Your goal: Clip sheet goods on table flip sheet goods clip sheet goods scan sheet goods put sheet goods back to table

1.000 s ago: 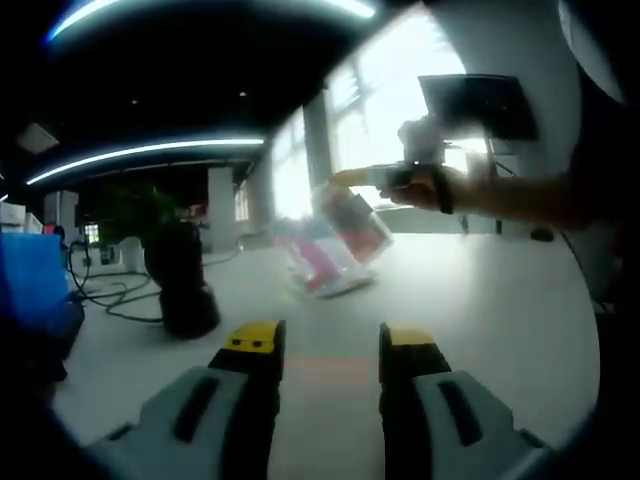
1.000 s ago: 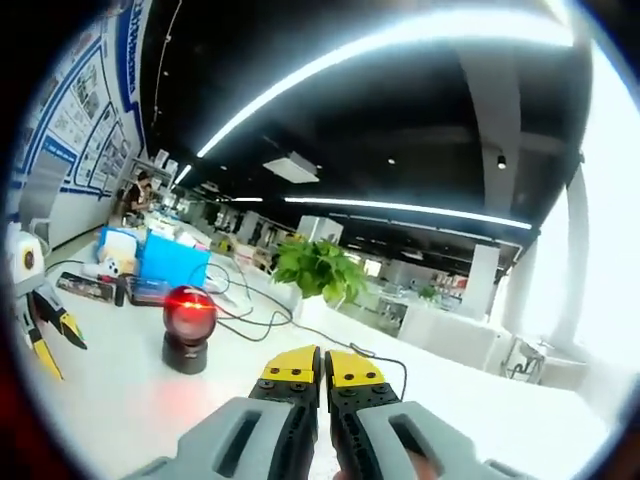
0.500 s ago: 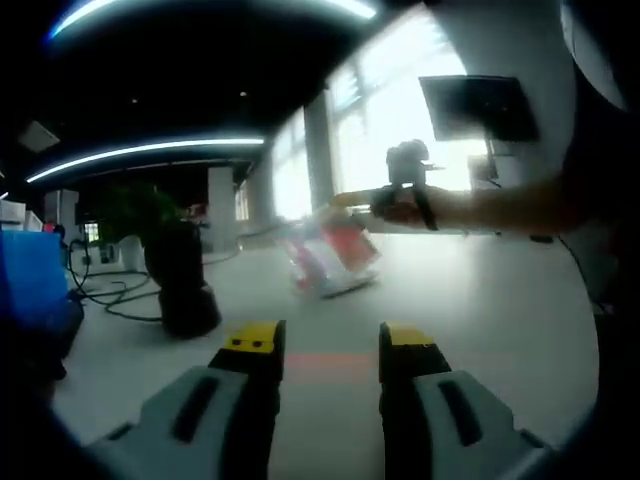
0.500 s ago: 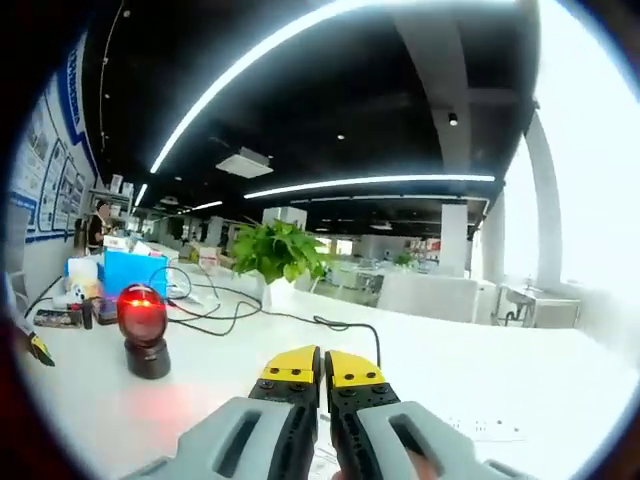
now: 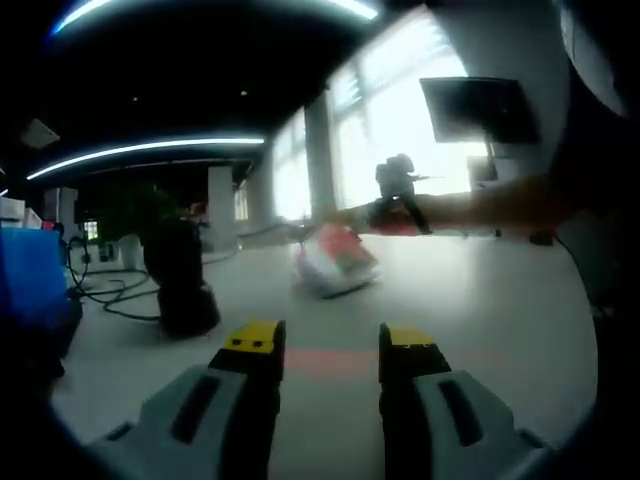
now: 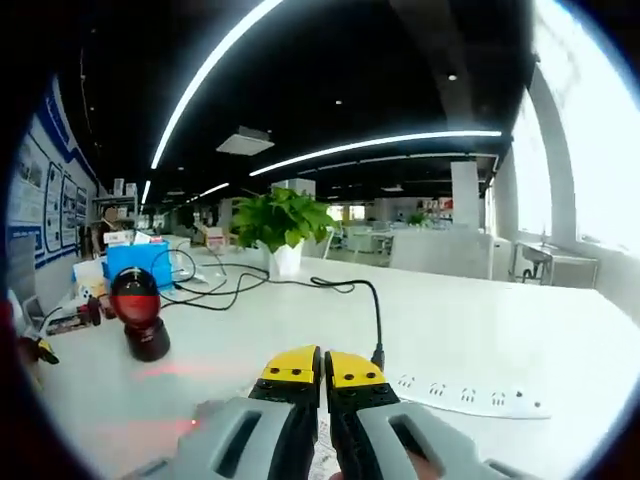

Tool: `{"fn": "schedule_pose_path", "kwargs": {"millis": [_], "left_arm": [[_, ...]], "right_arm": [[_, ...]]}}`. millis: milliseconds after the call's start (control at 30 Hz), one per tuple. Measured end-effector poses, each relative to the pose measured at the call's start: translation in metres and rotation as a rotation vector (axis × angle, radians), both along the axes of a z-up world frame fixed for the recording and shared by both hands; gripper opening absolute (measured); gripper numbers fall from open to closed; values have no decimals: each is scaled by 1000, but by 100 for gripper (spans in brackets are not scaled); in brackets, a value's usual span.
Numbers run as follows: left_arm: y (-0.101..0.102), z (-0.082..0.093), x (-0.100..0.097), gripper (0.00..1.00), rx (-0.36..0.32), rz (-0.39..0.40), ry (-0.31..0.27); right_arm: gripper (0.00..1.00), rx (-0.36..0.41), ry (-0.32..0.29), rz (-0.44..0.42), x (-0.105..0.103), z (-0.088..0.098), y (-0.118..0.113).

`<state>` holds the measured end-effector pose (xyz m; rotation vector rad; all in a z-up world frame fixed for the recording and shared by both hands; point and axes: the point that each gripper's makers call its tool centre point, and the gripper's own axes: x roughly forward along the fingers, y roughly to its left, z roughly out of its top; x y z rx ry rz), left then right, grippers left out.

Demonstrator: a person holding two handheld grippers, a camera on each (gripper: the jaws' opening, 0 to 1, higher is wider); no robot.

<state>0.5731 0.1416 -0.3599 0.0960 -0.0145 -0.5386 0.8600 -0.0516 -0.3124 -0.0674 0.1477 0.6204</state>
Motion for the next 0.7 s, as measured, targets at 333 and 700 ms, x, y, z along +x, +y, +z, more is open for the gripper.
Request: {"fn": "schedule_pose_path", "kwargs": {"millis": [333, 700], "left_arm": [[0, -1, 0, 30, 4, 3, 3], [0, -2, 0, 30, 12, 2, 5]], "right_arm": [[0, -70, 62, 14, 15, -24, -8], [0, -124, 88, 17, 30, -48, -15]]}}
